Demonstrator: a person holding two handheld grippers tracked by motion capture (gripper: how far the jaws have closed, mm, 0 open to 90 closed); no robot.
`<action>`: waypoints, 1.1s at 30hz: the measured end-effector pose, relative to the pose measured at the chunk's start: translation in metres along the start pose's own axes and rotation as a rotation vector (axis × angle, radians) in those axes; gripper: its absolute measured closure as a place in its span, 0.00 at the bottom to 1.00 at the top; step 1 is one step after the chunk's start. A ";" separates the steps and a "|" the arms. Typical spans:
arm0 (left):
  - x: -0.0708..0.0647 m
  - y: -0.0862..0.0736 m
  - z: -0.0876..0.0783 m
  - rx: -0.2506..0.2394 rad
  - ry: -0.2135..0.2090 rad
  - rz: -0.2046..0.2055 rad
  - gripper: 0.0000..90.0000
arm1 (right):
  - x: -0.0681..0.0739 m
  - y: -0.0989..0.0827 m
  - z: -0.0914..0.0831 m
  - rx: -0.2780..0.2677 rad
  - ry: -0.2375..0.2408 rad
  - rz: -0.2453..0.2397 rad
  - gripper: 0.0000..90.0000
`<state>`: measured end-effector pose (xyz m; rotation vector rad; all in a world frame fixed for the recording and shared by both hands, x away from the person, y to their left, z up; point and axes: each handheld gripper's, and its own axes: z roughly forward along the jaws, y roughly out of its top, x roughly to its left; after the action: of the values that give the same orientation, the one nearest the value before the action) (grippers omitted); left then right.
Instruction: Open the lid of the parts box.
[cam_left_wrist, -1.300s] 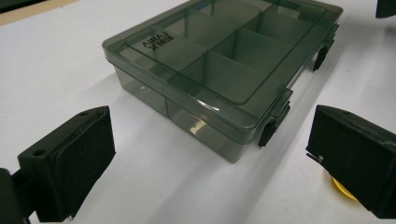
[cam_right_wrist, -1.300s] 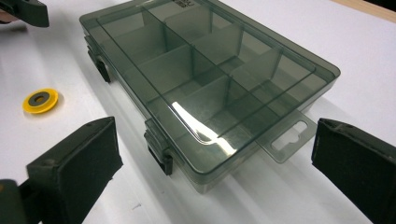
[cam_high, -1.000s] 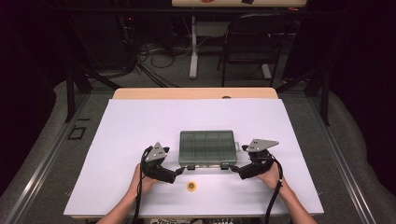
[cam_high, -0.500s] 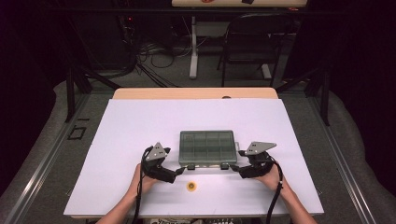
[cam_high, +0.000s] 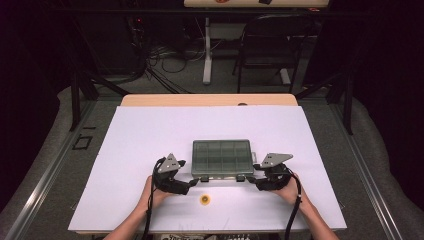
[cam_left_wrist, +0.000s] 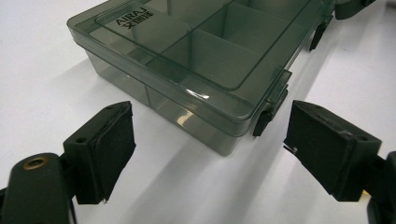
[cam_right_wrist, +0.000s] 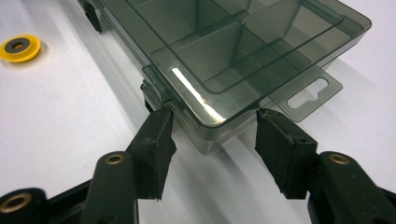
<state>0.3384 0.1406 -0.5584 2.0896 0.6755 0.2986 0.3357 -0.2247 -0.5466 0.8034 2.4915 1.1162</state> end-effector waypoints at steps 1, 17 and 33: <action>0.000 0.000 0.000 0.004 -0.002 0.002 0.19 | 0.000 0.000 0.000 0.000 -0.001 0.000 0.52; -0.003 -0.002 0.004 0.023 0.008 0.046 0.43 | 0.000 0.000 0.000 0.001 -0.009 -0.001 0.53; -0.004 -0.004 0.005 0.004 -0.008 0.050 0.52 | 0.001 0.000 0.000 0.001 -0.011 0.013 0.54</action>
<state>0.3357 0.1372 -0.5643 2.1132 0.6198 0.3170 0.3351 -0.2243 -0.5470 0.8249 2.4811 1.1119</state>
